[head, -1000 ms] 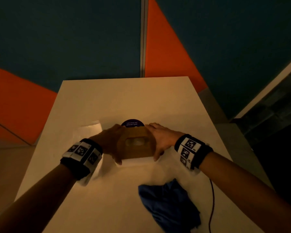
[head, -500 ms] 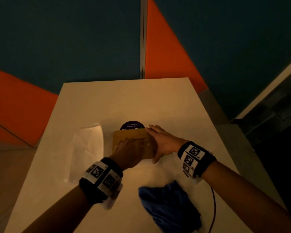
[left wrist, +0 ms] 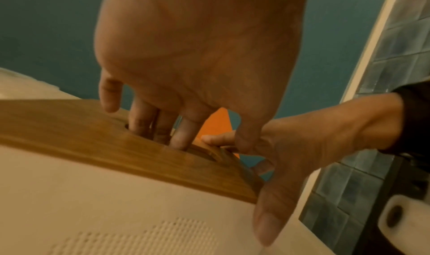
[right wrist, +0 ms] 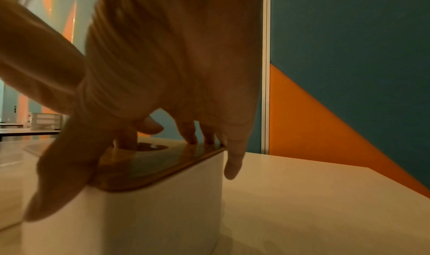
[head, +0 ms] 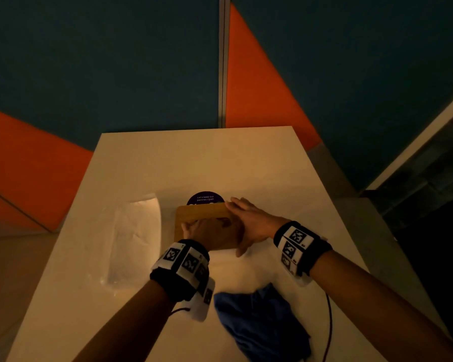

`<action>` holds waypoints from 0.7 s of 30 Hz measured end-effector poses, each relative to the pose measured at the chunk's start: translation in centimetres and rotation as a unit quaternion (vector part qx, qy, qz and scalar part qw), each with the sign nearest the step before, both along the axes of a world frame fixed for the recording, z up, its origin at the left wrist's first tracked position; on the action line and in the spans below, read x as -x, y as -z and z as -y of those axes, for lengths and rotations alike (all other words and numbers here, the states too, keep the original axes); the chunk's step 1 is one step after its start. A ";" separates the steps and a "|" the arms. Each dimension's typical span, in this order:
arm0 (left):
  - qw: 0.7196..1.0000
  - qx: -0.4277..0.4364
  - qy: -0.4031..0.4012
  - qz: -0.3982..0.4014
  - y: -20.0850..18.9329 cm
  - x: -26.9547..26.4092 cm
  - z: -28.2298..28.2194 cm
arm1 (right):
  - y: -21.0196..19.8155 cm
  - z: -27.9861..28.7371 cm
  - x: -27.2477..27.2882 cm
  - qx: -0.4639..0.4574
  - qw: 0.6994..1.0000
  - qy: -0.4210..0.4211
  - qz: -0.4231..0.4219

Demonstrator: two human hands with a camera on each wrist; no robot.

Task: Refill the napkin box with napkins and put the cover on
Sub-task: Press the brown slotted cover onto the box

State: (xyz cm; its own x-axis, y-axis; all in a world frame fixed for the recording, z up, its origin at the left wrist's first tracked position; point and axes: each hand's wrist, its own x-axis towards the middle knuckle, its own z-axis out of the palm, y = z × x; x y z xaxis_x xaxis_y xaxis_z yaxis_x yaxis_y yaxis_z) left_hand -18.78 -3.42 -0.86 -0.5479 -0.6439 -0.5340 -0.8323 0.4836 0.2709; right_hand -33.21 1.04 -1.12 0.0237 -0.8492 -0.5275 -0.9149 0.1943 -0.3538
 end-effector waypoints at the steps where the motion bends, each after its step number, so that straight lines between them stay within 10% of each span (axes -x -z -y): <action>1: 1.000 0.002 -0.023 -0.010 -0.2 -0.1 -0.2 | 0.0 0.0 0.0 0.000 1.000 0.002 0.000; 11: 0.979 -0.124 -0.109 -0.122 -2.4 -1.7 0.4 | -0.5 0.2 -0.2 -0.003 1.000 0.008 -0.015; 21: 0.855 -0.304 -0.168 -0.385 -2.7 -6.4 0.9 | -0.5 0.0 -0.1 0.007 1.000 0.012 -0.007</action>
State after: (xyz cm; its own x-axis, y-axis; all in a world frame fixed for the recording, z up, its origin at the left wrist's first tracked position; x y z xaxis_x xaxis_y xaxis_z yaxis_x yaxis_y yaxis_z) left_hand -12.38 -4.34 1.84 -0.7259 -0.5668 -0.3897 -0.3577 -0.1730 0.9177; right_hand -33.12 1.07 -0.58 -0.0041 -0.8567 -0.5158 -0.9148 0.2116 -0.3440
